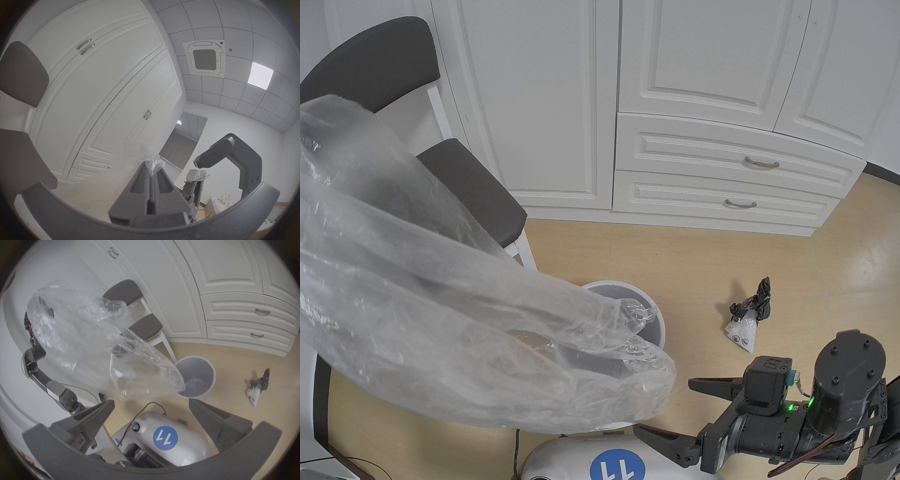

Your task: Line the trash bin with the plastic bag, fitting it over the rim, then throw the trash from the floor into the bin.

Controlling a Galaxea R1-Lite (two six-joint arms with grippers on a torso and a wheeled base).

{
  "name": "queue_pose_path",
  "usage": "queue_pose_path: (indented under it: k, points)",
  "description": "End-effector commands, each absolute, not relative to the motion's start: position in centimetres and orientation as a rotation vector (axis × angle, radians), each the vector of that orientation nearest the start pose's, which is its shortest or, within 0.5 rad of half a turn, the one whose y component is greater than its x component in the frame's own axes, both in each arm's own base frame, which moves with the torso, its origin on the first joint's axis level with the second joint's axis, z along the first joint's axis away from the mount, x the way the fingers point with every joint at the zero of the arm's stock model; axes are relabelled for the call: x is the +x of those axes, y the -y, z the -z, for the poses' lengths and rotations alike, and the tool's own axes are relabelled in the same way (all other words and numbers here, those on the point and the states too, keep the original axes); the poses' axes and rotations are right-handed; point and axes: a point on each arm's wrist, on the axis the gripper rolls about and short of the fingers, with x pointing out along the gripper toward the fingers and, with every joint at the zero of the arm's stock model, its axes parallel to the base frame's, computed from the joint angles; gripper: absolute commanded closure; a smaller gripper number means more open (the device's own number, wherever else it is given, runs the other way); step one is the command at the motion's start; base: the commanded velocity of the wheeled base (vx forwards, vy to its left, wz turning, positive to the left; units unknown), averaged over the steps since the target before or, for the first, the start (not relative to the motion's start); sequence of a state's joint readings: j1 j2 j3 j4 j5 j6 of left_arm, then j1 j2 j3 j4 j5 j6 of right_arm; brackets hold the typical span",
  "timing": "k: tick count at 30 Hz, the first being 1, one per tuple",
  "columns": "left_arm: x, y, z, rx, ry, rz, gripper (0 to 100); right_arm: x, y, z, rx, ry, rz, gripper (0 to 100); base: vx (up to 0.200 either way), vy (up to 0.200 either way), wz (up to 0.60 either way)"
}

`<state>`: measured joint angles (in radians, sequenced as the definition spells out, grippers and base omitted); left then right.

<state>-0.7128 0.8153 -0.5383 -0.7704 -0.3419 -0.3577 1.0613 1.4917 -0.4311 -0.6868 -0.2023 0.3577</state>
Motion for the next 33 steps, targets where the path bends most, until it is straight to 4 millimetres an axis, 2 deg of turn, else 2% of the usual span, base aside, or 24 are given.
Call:
queue_pose_path:
  k: [1, 2, 3, 5, 9, 11, 12, 16, 24, 30, 33]
  points:
    - [5.0, 5.4, -28.6, -0.403, 0.302, 1.128, 100, 11.1, -17.8, -16.8, 0.162, -0.348, -0.764, 0, 0.000, 0.000, 0.00]
    - [5.0, 5.4, -28.6, -0.403, 0.302, 1.128, 100, 11.1, -17.8, -16.8, 0.162, -0.348, -0.764, 0, 0.000, 0.000, 0.00]
    - [4.9, 5.3, -28.5, -0.394, 0.301, 1.150, 100, 10.9, -16.7, -18.0, 0.165, -0.290, -0.759, 0, 0.000, 0.000, 0.00]
    - [4.9, 5.3, -28.3, -0.390, 0.299, 1.157, 100, 10.8, -16.1, -18.5, 0.162, -0.265, -0.757, 0, 0.000, 0.000, 0.00]
    - [5.0, 5.4, -28.2, -0.389, 0.315, 1.160, 100, 9.8, -13.8, -21.6, 0.189, -0.180, -0.752, 0, 0.000, 0.000, 0.00]
    - [5.0, 5.4, -28.2, -0.389, 0.315, 1.160, 100, 9.8, -13.8, -21.6, 0.189, -0.180, -0.752, 0, 0.000, 0.000, 0.00]
    - [5.1, 5.5, -28.0, -0.390, 0.311, 1.160, 100, 8.8, -12.3, -23.1, 0.205, -0.155, -0.761, 0, 0.000, 0.000, 0.00]
    - [5.2, 5.7, -27.9, -0.387, 0.302, 1.160, 100, 8.2, -11.4, -24.1, 0.230, -0.122, -0.770, 0, 0.000, 0.000, 0.00]
    - [5.3, 5.8, -27.9, -0.386, 0.297, 1.160, 100, 8.2, -11.8, -23.9, 0.235, -0.141, -0.822, 0, 0.000, 0.000, 0.00]
    - [5.2, 5.7, -28.0, -0.387, 0.305, 1.160, 100, 9.0, -14.5, -22.7, 0.286, -0.248, -0.886, 0, 0.000, 0.000, 0.00]
    - [5.2, 5.6, -28.0, -0.389, 0.308, 1.161, 100, 9.9, -17.0, -22.1, 0.363, -0.253, -0.900, 0, 0.000, 0.000, 0.00]
